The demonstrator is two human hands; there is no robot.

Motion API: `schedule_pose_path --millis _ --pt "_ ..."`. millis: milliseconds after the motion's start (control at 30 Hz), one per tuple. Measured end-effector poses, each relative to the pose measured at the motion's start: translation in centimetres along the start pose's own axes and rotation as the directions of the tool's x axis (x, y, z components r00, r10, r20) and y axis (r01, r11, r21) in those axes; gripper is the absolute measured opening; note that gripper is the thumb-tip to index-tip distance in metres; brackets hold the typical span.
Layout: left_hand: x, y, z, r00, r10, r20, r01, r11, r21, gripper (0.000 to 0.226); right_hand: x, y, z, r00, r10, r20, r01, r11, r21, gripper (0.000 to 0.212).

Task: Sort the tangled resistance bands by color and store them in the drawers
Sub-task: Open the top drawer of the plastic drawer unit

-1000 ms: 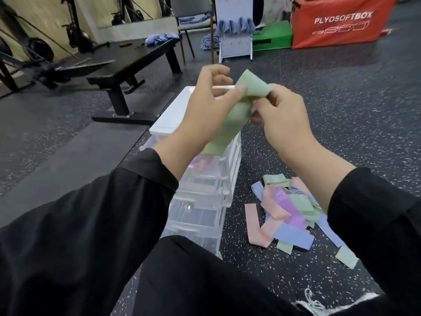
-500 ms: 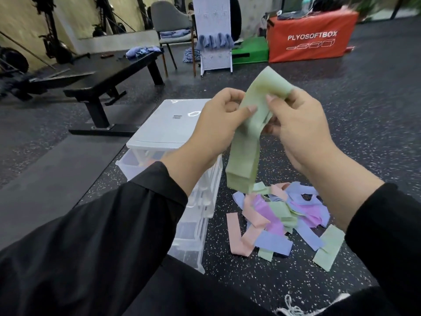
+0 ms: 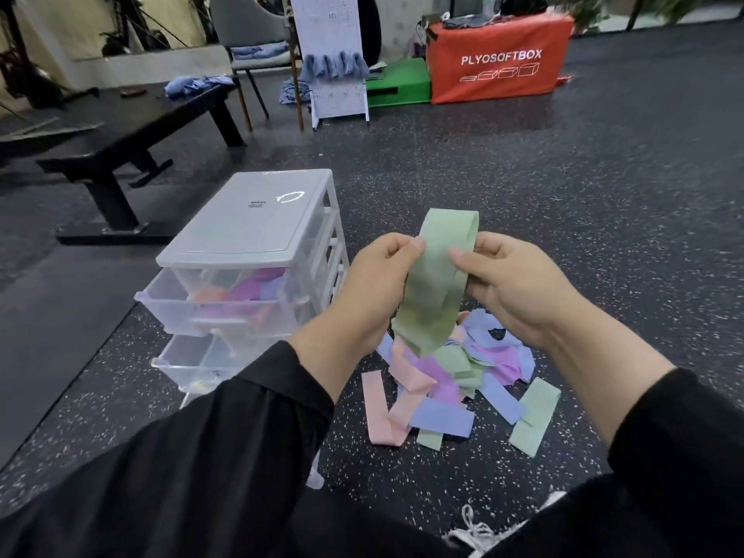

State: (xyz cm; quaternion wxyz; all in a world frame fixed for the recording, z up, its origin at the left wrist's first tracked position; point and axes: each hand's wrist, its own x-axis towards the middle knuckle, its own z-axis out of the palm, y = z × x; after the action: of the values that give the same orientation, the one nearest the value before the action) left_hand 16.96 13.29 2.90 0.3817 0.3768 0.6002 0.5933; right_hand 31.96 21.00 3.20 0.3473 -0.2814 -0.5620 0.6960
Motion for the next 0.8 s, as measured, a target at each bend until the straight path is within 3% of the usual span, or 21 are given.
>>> schedule_pose_path --millis 100,300,367,433,500,567,667,800 --pt "0.3 -1.1 0.7 0.999 -0.034 0.004 0.035 0.999 -0.039 0.019 -0.5 1.5 -1.3 0.999 0.025 0.044 -0.018 0.988 -0.155 0.021" --pt "-0.1 -3.4 0.7 0.998 -0.058 0.002 0.058 0.998 0.033 0.026 0.1 3.2 -2.9 0.99 -0.002 -0.14 -0.044 0.945 -0.323 0.011" --pt "-0.3 -3.9 0.1 0.998 -0.066 0.016 0.062 0.982 0.178 0.023 0.8 3.6 -3.9 0.976 -0.004 -0.218 -0.059 0.957 -0.283 0.013" --pt "-0.6 -4.3 -0.7 0.998 -0.056 0.006 0.047 0.893 0.447 0.016 1.7 3.5 -4.6 0.954 -0.01 -0.3 -0.073 0.962 -0.264 0.014" --pt "-1.2 -4.2 -2.2 0.998 -0.002 -0.058 0.034 0.828 0.559 0.02 2.8 3.5 -4.7 0.946 0.006 -0.324 -0.099 0.957 -0.274 0.018" --pt "-1.8 -3.6 -4.8 0.986 0.09 -0.137 0.016 0.78 0.626 0.022 3.4 3.7 -4.2 0.966 0.017 -0.258 -0.141 0.869 -0.474 0.025" --pt "-2.7 -2.8 -10.5 0.951 0.228 -0.208 0.002 0.667 0.745 0.024 3.9 4.4 -2.4 0.99 0.065 -0.126 -0.141 0.555 -0.82 0.031" --pt "-3.5 -2.9 -19.3 0.907 0.347 -0.239 0.041 0.491 0.87 0.022 4.4 4.8 4.3 0.996 0.035 0.077 0.048 0.523 -0.851 0.017"
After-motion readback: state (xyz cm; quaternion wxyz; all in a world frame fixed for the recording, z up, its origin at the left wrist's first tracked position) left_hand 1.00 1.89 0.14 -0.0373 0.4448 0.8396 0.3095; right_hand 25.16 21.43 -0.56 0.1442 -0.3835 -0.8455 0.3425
